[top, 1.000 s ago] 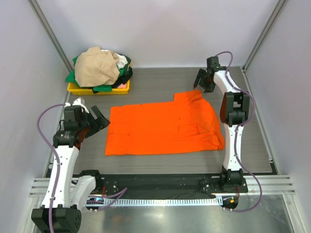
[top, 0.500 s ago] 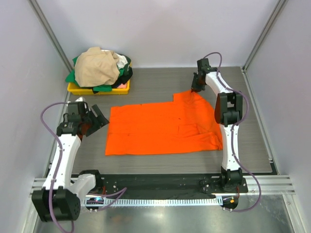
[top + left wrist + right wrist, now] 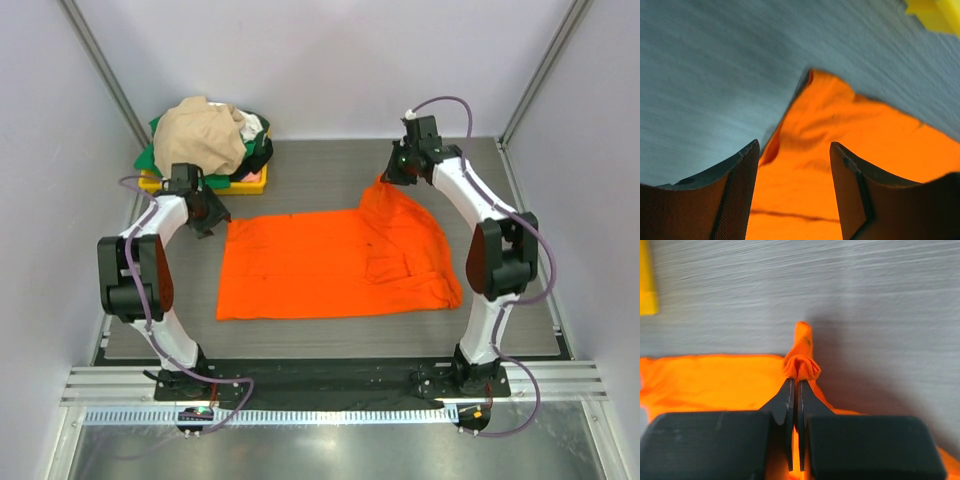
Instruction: Fold and stack the t-shirts
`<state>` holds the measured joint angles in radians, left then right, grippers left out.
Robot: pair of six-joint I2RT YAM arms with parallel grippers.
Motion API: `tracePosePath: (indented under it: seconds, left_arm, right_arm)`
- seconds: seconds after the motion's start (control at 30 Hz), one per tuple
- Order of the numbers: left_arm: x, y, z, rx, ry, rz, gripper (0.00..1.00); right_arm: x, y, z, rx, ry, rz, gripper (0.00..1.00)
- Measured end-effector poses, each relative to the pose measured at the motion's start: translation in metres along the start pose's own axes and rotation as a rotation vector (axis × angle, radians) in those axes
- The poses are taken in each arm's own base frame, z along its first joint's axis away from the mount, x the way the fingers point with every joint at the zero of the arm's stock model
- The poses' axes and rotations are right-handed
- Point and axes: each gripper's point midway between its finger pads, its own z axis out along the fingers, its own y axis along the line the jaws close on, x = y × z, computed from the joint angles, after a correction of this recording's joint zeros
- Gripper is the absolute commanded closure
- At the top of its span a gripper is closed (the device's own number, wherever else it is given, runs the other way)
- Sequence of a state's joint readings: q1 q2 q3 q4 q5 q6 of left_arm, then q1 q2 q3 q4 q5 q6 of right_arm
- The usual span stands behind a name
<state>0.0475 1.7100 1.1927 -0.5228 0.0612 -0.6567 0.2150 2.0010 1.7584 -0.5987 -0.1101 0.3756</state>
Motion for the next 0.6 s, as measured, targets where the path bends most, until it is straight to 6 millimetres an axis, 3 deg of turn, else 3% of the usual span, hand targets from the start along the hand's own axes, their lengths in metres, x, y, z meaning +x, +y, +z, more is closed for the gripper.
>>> tracePosePath:
  seconds: [0.07, 0.17, 0.27, 0.37, 0.47, 0.6]
  left_arm:
    - [-0.007, -0.005, 0.014, -0.004, -0.007, 0.004, 0.41]
    - [-0.014, -0.012, 0.036, -0.007, -0.019, 0.017, 0.41]
    - [-0.01, -0.016, 0.052, -0.015, -0.022, 0.039, 0.43]
    - [-0.003, -0.024, 0.064, -0.016, -0.017, 0.068, 0.51]
    - [-0.006, -0.036, 0.069, 0.009, -0.037, 0.082, 0.54]
    - [-0.008, -0.04, 0.074, 0.007, -0.053, 0.087, 0.68]
  right_arm:
    - [0.004, 0.009, -0.021, -0.042, -0.04, 0.004, 0.99]
    - [0.01, 0.011, -0.037, -0.068, -0.062, 0.017, 0.99]
    - [0.015, 0.009, -0.036, -0.082, -0.067, 0.028, 0.99]
    - [0.026, 0.003, -0.03, -0.075, -0.045, 0.036, 0.99]
    - [0.036, -0.002, -0.024, -0.067, -0.027, 0.039, 0.99]
    - [0.046, -0.006, -0.02, -0.06, -0.006, 0.042, 0.99]
